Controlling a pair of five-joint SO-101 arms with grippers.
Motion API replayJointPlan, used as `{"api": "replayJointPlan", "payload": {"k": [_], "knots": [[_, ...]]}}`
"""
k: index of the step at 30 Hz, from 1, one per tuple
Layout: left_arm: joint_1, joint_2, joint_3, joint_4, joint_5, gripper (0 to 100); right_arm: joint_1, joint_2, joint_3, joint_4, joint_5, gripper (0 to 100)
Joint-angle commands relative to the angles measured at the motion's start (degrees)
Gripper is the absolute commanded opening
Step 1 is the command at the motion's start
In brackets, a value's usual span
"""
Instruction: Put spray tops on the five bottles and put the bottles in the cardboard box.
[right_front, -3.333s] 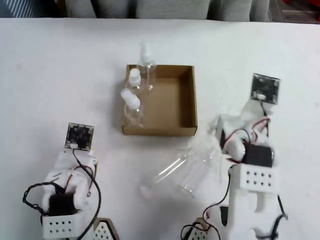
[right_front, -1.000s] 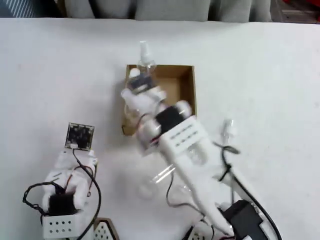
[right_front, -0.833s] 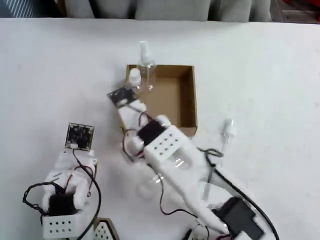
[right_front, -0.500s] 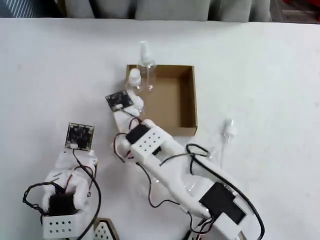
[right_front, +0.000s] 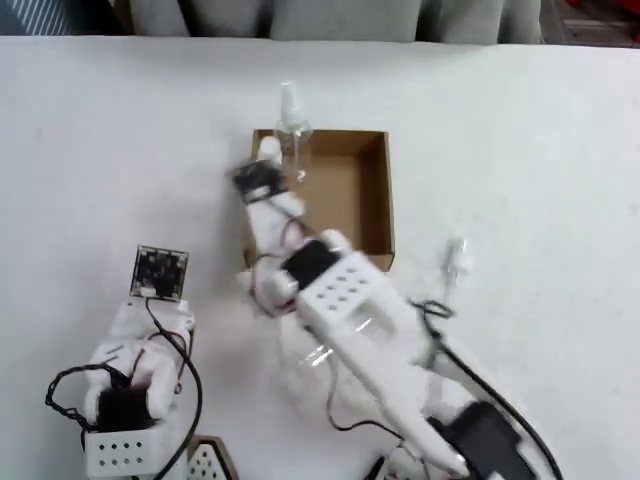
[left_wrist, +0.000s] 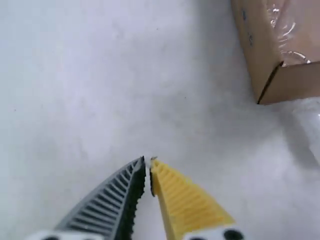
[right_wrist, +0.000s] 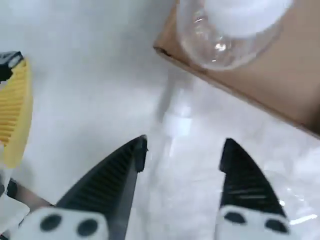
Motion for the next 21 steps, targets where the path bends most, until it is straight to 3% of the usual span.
{"api": "replayJointPlan", "payload": {"k": [1, 3, 10, 15, 21], "knots": [[-0.57, -0.75, -0.35, 0.35, -0.53, 2, 8.57, -8.75, -0.35, 3.65, 2.99, 5.9], [-0.57, -0.75, -0.35, 0.35, -0.53, 2, 14.64, -11.38, -0.26, 4.97, 3.08, 1.4], [-0.57, -0.75, -0.35, 0.35, -0.53, 2, 37.58, -14.29, -0.70, 5.85, 3.16, 3.2], [-0.57, -0.75, -0.35, 0.44, -0.53, 2, 46.29, -14.20, -0.70, 5.67, 3.34, 3.5], [-0.57, -0.75, -0.35, 0.44, -0.53, 2, 53.67, -6.99, -0.88, 4.35, 9.14, 3.5]]}}
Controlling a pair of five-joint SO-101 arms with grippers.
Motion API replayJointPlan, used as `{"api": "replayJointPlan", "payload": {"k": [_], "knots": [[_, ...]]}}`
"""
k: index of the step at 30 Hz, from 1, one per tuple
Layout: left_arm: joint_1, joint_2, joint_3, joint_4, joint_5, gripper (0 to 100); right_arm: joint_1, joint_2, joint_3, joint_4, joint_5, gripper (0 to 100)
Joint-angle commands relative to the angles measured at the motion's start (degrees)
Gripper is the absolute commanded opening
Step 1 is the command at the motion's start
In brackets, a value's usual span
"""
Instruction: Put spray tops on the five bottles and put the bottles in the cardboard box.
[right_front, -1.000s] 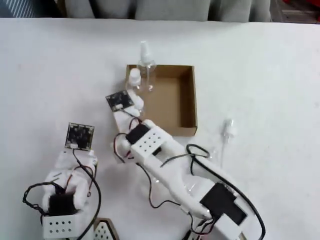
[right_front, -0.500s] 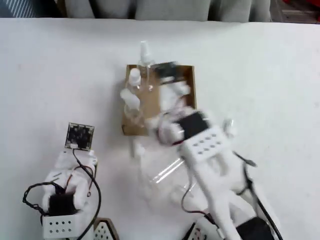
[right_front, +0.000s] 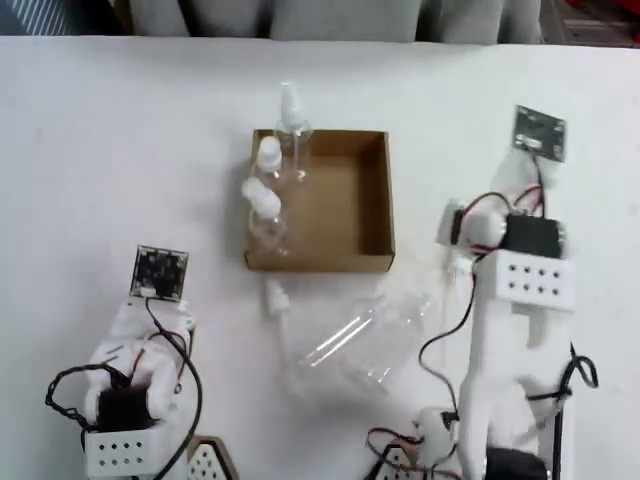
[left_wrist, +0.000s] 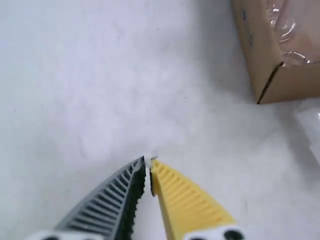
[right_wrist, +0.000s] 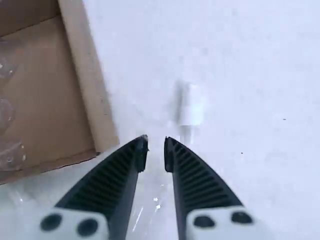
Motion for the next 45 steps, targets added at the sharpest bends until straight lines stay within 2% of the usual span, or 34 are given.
{"api": "replayJointPlan", "payload": {"k": [1, 7, 18, 22, 27, 38, 45], "knots": [[-0.57, -0.75, -0.35, 0.44, -0.53, 2, 4.26, 4.97, -0.88, -1.71, 2.20, 3.5], [-0.57, -0.75, -0.35, 0.44, -0.53, 2, 8.84, 13.93, -3.60, -2.59, 2.20, 3.6], [-0.31, -0.75, -0.35, 0.53, -0.53, 2, 2.15, 16.75, -1.67, -4.00, 1.58, 3.9], [0.22, -0.75, -0.35, 0.53, -0.53, 2, -1.10, 20.00, 0.00, -4.79, 1.41, 11.7], [2.07, -0.75, -0.35, 0.53, -0.53, 2, 0.48, 20.79, -0.18, -7.34, -6.86, 22.7], [3.38, -0.75, -0.35, 0.53, -0.53, 2, 0.66, 25.19, 0.44, -16.48, -6.95, 19.4], [3.56, -0.75, -0.35, 0.53, -0.53, 2, 0.66, 33.19, -4.22, -16.31, -6.77, 19.3]]}}
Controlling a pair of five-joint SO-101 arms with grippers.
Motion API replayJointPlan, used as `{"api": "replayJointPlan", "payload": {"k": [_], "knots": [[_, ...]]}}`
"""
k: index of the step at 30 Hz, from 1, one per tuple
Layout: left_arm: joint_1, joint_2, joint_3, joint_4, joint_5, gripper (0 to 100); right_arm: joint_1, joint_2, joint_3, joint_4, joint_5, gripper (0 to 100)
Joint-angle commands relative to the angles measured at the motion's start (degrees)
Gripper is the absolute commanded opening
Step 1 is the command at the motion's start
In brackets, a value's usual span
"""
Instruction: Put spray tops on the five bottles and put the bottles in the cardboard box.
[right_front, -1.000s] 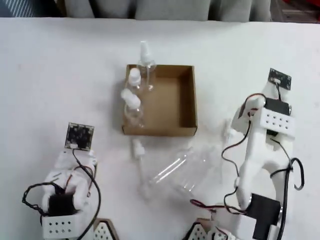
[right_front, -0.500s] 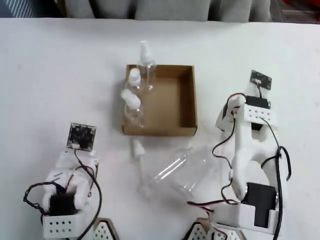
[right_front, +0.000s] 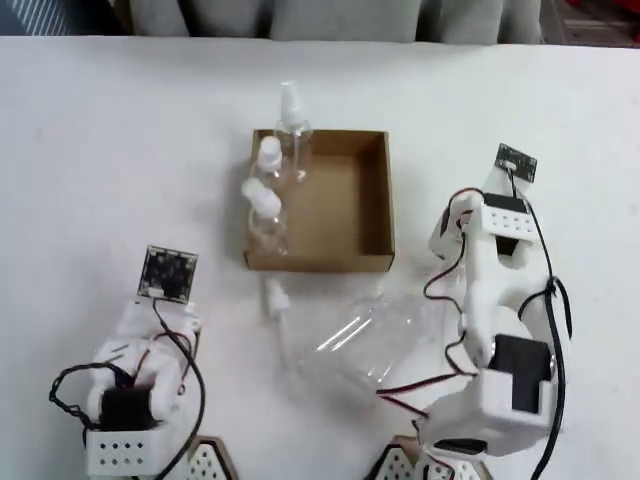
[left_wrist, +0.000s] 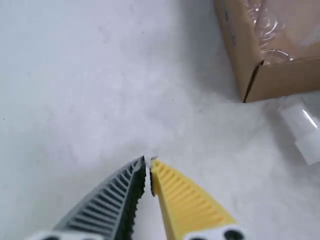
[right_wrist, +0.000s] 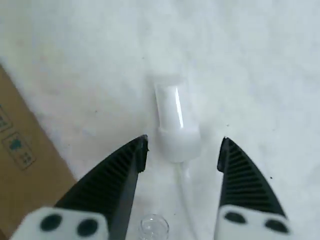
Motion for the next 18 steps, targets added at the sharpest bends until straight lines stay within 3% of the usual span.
{"api": "replayJointPlan", "payload": {"k": [1, 7, 12, 18], "knots": [[0.84, -0.75, -0.35, 0.53, -0.53, 2, 0.22, 2.51, -4.13, -0.66, -0.09, 19.2], [0.84, -0.75, -0.35, 0.53, -0.53, 2, 0.22, 7.78, -8.26, -0.66, 2.64, 17.0], [0.84, -0.75, -0.35, 0.53, -0.53, 2, 1.54, 8.75, -10.46, -0.75, 6.77, 0.8], [0.57, -0.75, -0.35, 0.53, -0.53, 2, 1.63, 6.90, -14.59, 7.16, 6.95, 1.6]]}}
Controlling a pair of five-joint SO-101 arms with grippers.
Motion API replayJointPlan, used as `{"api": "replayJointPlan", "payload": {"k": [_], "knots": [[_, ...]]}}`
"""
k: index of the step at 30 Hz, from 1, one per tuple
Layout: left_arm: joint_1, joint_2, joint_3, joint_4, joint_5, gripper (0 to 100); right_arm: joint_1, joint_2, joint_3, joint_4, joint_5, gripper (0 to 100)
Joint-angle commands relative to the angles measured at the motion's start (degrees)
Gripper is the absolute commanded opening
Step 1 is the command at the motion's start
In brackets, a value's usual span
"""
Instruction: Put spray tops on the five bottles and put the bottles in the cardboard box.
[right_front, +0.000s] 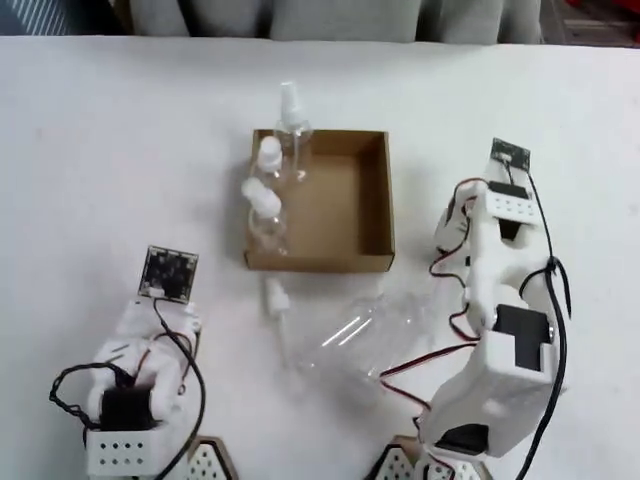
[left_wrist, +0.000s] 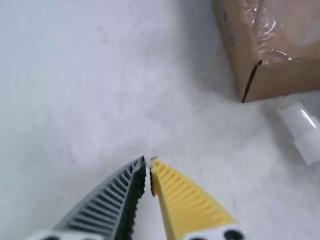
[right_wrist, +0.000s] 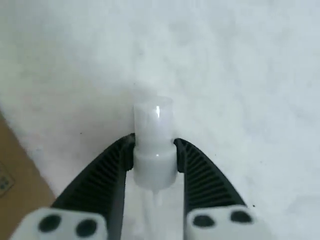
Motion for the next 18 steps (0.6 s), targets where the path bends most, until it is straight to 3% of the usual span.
{"api": "replayJointPlan", "payload": {"k": [1, 9, 18], "knots": [[0.48, -0.75, -0.35, 0.53, -0.53, 2, -0.13, -3.12, -6.33, 7.34, 0.62, 1.6], [0.31, -0.75, -0.35, 0.44, -0.53, 2, -10.33, -16.84, -11.34, 26.51, 0.26, 2.0], [-1.89, -0.75, -0.35, 0.44, -0.53, 2, -32.13, -28.44, -11.08, 36.35, 0.09, 2.1]]}}
